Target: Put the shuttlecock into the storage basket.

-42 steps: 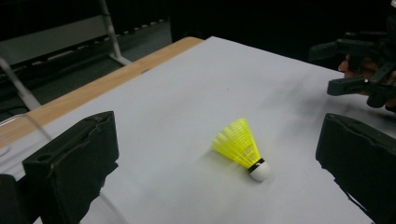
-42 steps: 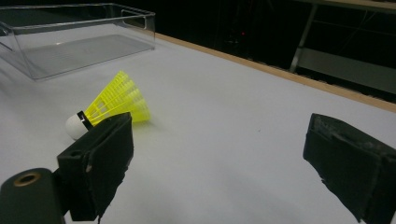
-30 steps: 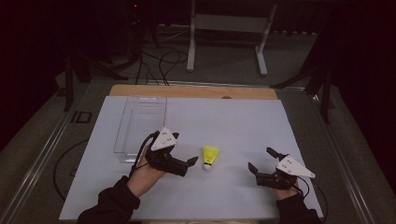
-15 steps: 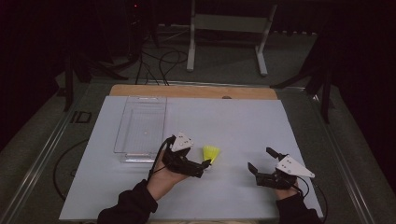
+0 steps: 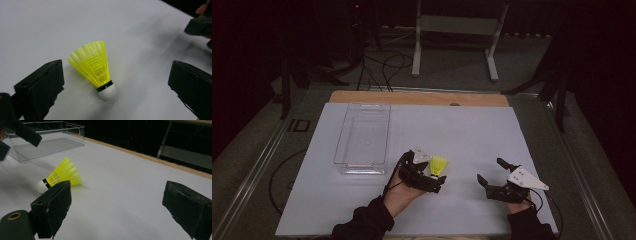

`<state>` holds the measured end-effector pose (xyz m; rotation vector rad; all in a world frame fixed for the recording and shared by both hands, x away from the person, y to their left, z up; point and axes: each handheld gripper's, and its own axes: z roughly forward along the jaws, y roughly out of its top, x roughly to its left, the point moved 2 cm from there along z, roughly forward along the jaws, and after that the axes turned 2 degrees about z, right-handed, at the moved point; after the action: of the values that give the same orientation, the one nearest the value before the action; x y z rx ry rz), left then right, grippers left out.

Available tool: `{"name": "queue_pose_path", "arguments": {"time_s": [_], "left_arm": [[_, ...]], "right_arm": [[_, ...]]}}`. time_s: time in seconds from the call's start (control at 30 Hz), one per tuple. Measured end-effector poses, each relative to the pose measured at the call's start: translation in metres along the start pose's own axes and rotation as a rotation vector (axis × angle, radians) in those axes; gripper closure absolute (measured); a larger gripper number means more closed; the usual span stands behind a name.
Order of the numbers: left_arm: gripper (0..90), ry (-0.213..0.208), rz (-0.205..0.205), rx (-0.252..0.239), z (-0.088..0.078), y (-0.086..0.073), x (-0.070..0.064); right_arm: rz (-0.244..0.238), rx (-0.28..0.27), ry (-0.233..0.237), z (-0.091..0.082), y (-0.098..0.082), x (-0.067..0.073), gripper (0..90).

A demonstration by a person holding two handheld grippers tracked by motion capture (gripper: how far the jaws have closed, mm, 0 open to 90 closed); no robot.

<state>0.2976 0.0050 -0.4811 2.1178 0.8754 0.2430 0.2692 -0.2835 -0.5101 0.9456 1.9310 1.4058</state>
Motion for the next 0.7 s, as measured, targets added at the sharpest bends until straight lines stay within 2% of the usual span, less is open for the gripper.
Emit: {"name": "queue_pose_path", "arguments": {"time_s": [0.27,0.53,0.7], "left_arm": [[4.3,0.009,-0.021,0.106,0.018,-0.006,-0.002],[10.9,0.028,-0.116,0.175,0.031,-0.011,0.0],[22.5,0.013,-0.147,0.188,0.038,-0.015,0.002]], "right_arm": [[-0.005,-0.002,0.001,0.0,0.0,0.0,8.4],[-0.005,-0.002,-0.001,0.0,0.0,0.0,8.4],[-0.004,-0.004,-0.001,0.0,0.0,0.0,8.4]]}}
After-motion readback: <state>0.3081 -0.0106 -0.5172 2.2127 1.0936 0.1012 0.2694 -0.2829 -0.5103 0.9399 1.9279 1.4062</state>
